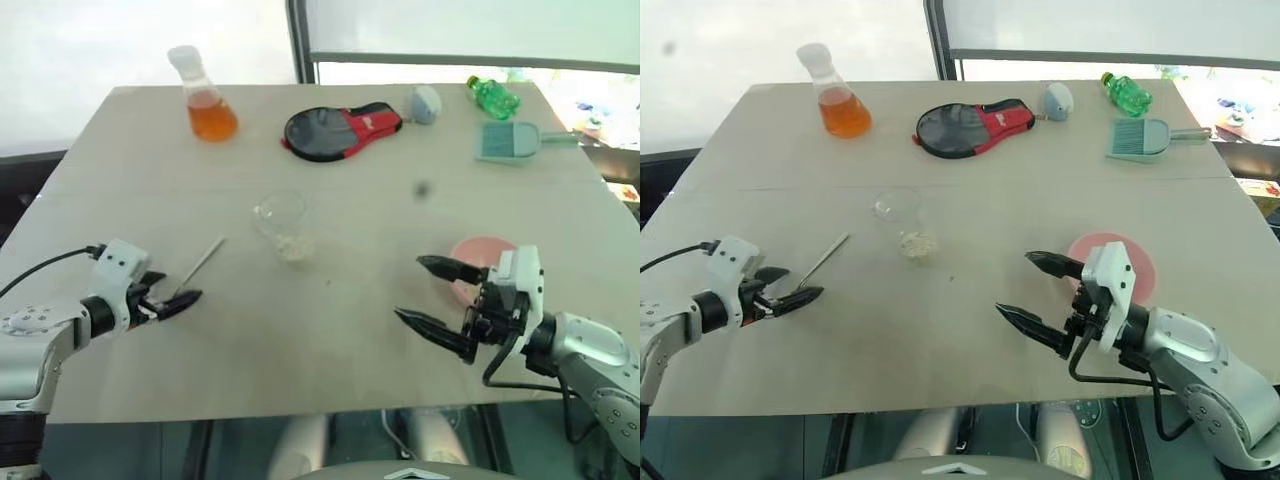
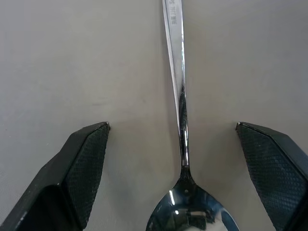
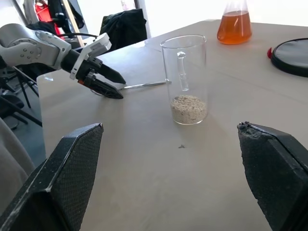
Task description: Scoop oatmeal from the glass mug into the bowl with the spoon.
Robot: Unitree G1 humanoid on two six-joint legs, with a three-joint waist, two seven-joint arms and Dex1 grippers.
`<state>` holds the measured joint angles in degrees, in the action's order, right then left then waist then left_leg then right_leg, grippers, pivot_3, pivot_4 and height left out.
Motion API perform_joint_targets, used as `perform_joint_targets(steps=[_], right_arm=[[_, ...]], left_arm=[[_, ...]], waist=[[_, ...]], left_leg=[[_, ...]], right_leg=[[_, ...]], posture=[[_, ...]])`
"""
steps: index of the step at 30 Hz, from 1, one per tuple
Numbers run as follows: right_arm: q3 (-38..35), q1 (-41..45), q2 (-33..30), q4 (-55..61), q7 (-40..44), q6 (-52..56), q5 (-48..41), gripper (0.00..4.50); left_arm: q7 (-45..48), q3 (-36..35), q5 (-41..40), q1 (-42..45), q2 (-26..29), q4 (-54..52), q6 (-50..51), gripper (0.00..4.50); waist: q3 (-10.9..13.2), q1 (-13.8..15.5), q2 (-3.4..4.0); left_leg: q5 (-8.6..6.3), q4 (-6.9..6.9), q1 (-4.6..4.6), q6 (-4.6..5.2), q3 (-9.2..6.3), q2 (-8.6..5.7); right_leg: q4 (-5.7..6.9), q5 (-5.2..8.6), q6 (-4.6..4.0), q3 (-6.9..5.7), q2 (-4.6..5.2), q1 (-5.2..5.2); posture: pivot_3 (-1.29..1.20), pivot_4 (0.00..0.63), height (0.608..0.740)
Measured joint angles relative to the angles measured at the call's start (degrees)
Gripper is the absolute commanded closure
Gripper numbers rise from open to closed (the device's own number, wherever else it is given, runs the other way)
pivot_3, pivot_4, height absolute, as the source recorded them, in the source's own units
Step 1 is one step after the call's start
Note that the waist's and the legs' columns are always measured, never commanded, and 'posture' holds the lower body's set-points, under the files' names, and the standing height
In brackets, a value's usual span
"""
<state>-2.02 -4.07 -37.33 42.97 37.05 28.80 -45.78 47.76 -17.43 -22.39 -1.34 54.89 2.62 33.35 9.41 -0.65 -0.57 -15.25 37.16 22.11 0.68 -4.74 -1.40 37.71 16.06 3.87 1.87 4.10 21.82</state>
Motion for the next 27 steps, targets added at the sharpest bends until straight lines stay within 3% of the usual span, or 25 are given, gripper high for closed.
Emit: perform_joint_targets(steps=[1, 2, 4, 11, 17, 22, 27], right_arm=[[-0.24, -0.12, 0.01, 0.0, -0.07, -0.07, 0.17, 0.0], [-0.27, -0.13, 0.03, 0.0, -0.09, -0.12, 0.26, 0.0], [-0.27, -0.14, 0.27, 0.0, -0.11, -0.18, 0.47, 0.0], [-0.27, -0.13, 0.94, -0.23, -0.04, -0.51, 2.37, 0.0], [-0.25, 0.05, 1.89, -0.68, -0.01, -0.69, 3.04, 0.0], [-0.25, 0.38, 1.97, -1.54, 0.54, -0.7, 3.42, 0.0], [-0.92, 3.05, 1.32, -3.77, 2.04, -0.95, 3.86, 0.0]], left_arm=[[0.89, 0.5, 0.71, 0.43, 0.03, 1.3, -1.08, 0.11], [1.37, 0.91, 1.05, 0.8, 0.04, 2.12, -1.64, 0.65], [2.48, 1.86, 1.62, 1.22, 0.01, 3.21, -2.64, 1.2], [2.47, 2.3, 2.61, 3.34, -1.2, 6.35, -3.76, 4.4], [2.56, -0.76, 1.02, 2.99, -4.27, 7.63, -4.18, 4.46], [-0.71, -5.64, -1.14, 3.45, -11.43, 6.94, -7.92, 4.46], [-7.79, -7.33, -1.35, 9.69, -14.92, 5.51, -11.57, 4.46]], waist=[[-0.03, -0.01, 0.05], [-0.08, -0.02, 0.14], [-0.21, -0.07, 0.35], [-0.43, -0.11, 0.71], [-0.46, -0.09, 0.75], [-0.44, 0.44, 0.68], [-0.05, 0.64, -0.2]], left_leg=[[0.0, 0.0, -0.11, 0.0, 0.02, 0.01], [0.0, -0.01, -0.18, 0.0, 0.03, 0.02], [0.0, 0.0, -0.26, 0.01, 0.08, 0.03], [0.01, 0.01, -0.33, 0.01, 0.14, 0.04], [0.01, 0.01, -0.32, 0.02, 0.2, 0.03], [0.02, 0.11, -0.25, 0.01, 0.08, 0.04], [0.05, 0.22, -0.06, -0.05, -0.16, 0.06]], right_leg=[[0.04, 0.0, 0.0, 0.03, -0.01, -0.06], [0.06, 0.0, 0.0, 0.05, -0.01, -0.13], [0.14, 0.0, 0.0, 0.11, -0.01, -0.15], [0.24, 0.0, 0.01, 0.2, -0.06, -0.14], [0.22, 0.0, 0.02, 0.26, -0.04, -0.13], [0.24, -0.01, 0.02, 0.15, -0.01, -0.14], [0.22, -0.02, 0.0, -0.1, -0.05, -0.09]], posture=[[0.0, 0.15, 0.74], [0.0, 0.15, 0.74], [0.0, 0.15, 0.74], [0.0, 0.15, 0.74], [0.0, 0.15, 0.74], [0.0, 0.15, 0.74], [0.0, 0.15, 0.74]])
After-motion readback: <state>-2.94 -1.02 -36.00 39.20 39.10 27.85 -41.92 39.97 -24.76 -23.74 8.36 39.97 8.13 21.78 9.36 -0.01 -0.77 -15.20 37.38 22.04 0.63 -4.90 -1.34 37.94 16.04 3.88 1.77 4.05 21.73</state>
